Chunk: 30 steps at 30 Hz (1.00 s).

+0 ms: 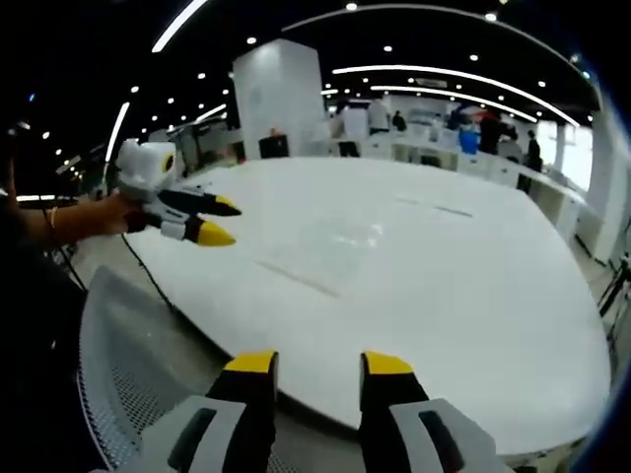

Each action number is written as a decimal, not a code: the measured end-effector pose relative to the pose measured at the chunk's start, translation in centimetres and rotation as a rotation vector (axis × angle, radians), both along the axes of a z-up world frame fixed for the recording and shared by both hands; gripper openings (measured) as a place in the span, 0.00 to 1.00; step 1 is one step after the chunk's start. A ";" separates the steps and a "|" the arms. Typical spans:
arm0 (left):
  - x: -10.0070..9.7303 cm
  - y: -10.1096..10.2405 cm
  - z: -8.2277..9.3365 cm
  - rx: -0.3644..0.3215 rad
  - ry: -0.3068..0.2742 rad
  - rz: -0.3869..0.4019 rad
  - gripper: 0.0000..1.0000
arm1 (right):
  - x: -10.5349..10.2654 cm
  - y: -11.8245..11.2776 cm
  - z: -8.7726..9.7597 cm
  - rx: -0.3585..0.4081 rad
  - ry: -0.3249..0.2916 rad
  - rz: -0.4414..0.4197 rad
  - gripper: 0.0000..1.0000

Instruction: Open the resealable bag by pulling the two sides of the seal apart until the entire bag opening is separated and visibly accessible.

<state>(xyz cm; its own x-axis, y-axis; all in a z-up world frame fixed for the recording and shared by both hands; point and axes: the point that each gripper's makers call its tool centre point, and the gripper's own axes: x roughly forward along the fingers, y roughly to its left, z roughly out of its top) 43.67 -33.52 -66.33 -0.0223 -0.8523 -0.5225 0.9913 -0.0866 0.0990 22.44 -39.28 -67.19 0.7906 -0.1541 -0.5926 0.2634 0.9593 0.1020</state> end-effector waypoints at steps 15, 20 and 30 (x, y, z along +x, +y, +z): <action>-0.9 3.1 -0.3 -0.046 0.084 0.152 0.74 | 1.0 -0.7 0.1 -0.004 -0.035 -0.045 0.64; -0.3 4.2 -1.0 -0.022 0.062 0.218 0.83 | 1.4 -1.0 0.6 -0.015 -0.066 -0.058 0.73; -1.1 4.4 -0.2 -0.079 0.110 0.197 0.99 | 2.3 -1.2 2.2 -0.009 -0.174 -0.078 0.84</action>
